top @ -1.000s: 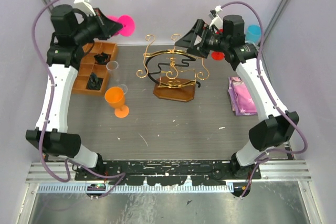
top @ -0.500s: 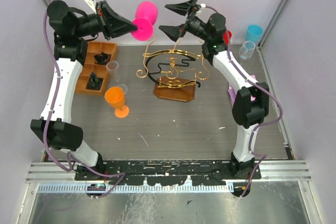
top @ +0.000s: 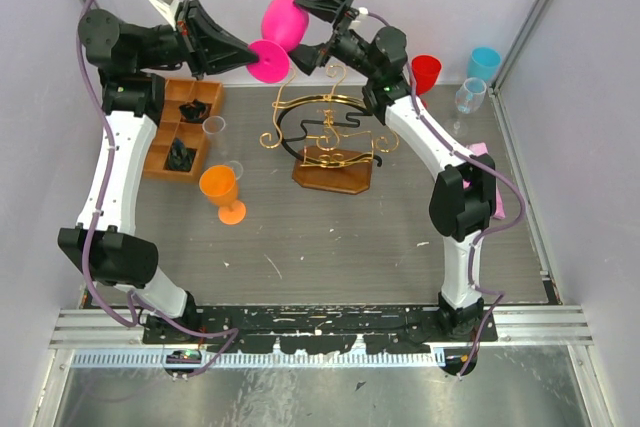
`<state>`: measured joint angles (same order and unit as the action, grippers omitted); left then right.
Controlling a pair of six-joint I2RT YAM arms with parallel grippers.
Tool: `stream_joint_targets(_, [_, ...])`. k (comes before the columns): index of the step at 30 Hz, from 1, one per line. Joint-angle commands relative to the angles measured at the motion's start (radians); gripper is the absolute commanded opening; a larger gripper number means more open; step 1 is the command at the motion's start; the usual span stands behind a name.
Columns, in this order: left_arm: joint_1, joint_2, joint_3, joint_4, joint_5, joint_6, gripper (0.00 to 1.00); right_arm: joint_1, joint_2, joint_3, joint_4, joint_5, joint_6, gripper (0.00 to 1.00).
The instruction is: Take the wine glass off the wine glass rack
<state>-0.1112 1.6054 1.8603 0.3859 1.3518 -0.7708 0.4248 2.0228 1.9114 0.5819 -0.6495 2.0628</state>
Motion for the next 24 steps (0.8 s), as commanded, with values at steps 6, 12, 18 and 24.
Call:
stream_joint_targets(6, [0.002, -0.026, -0.016, 0.051, 0.032, -0.025, 0.0, 0.006, 0.007, 0.054, 0.109, 0.052, 0.081, 0.85])
stream_joint_targets(12, [0.002, -0.018, -0.014, 0.041, 0.019, -0.04, 0.22, 0.012, 0.021, 0.053, 0.167, 0.048, 0.1, 0.66])
stream_joint_targets(18, [0.027, -0.065, -0.038, 0.038, -0.036, -0.041, 1.0, -0.03, -0.007, 0.041, 0.148, 0.018, 0.043, 0.62])
stream_joint_targets(24, [0.084, -0.142, -0.082, -0.03, -0.111, 0.01, 0.99, -0.186, -0.125, -0.025, 0.013, -0.051, -0.131, 0.63])
